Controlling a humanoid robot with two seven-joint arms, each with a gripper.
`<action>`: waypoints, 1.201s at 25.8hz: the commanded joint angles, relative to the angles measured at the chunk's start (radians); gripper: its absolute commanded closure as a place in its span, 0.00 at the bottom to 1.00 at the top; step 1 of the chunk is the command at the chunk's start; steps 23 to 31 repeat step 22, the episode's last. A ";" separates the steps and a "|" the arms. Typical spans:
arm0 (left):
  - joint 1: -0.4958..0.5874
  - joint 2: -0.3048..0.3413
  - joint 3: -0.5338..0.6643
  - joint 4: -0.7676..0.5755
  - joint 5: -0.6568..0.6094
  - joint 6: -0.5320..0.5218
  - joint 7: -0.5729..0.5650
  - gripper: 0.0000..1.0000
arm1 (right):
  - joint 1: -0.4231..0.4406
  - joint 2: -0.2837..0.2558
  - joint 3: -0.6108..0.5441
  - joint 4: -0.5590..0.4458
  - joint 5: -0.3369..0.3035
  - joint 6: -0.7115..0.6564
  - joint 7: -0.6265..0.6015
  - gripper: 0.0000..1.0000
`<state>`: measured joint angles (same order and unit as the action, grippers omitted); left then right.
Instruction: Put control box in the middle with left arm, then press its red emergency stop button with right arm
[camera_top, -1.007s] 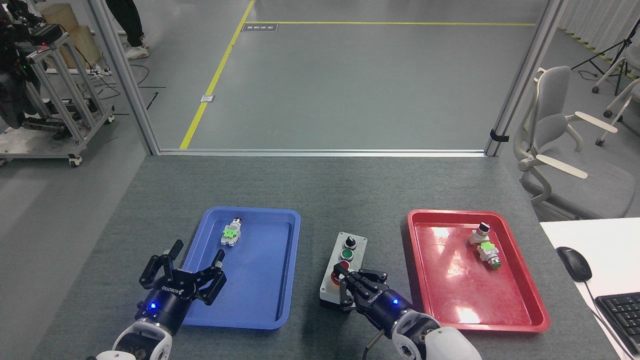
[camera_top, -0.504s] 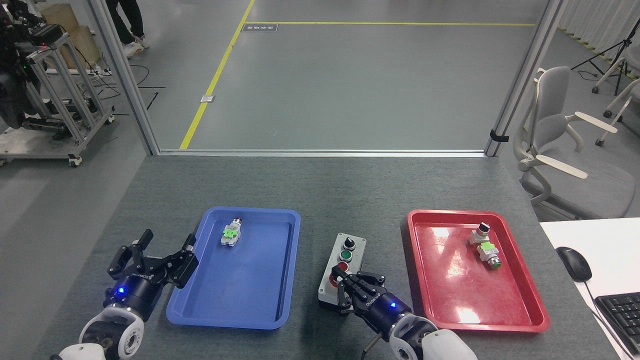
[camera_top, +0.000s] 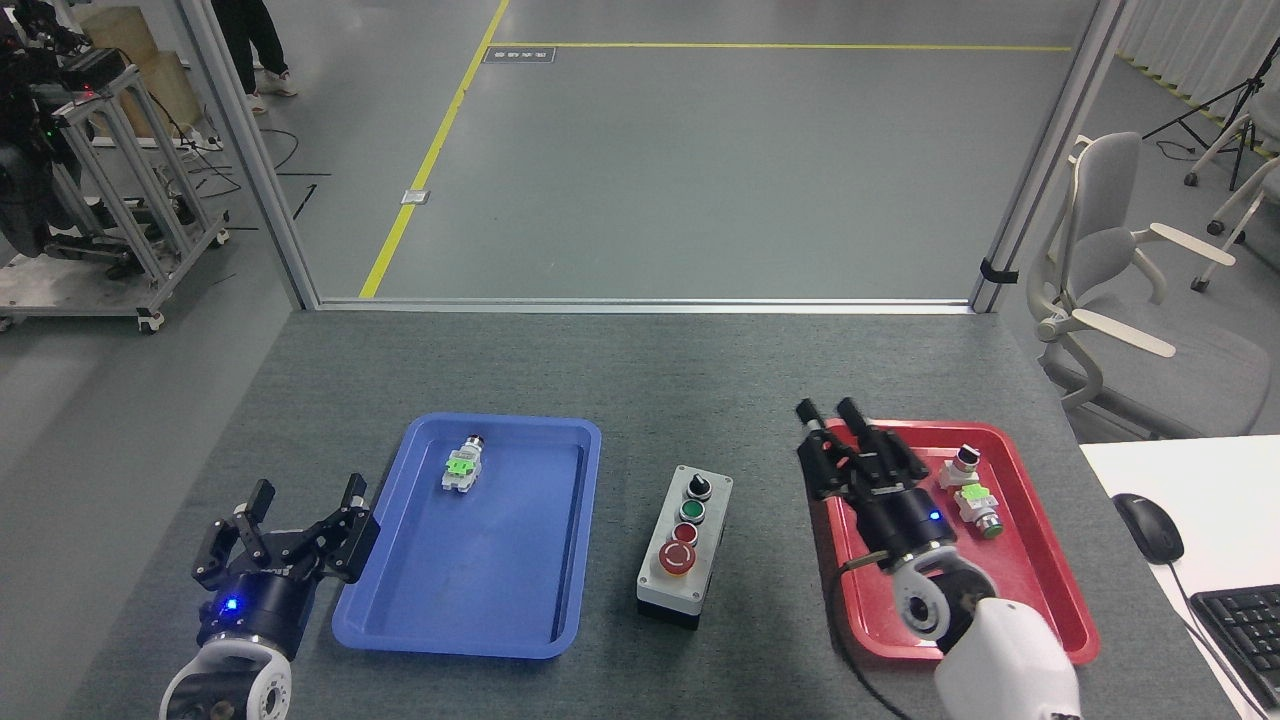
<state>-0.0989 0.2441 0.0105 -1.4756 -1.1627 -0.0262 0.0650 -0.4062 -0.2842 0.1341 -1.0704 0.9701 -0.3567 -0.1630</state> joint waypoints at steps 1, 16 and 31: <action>0.002 -0.008 0.000 -0.005 0.000 0.009 -0.002 0.01 | 0.023 -0.058 -0.120 -0.014 0.002 0.042 0.002 0.00; 0.007 -0.016 0.011 -0.005 -0.002 0.031 0.004 0.01 | 0.204 -0.072 -0.275 -0.074 0.113 0.108 0.002 0.00; 0.007 -0.016 0.011 -0.005 -0.003 0.039 0.002 0.01 | 0.201 -0.073 -0.275 -0.075 0.113 0.107 0.002 0.00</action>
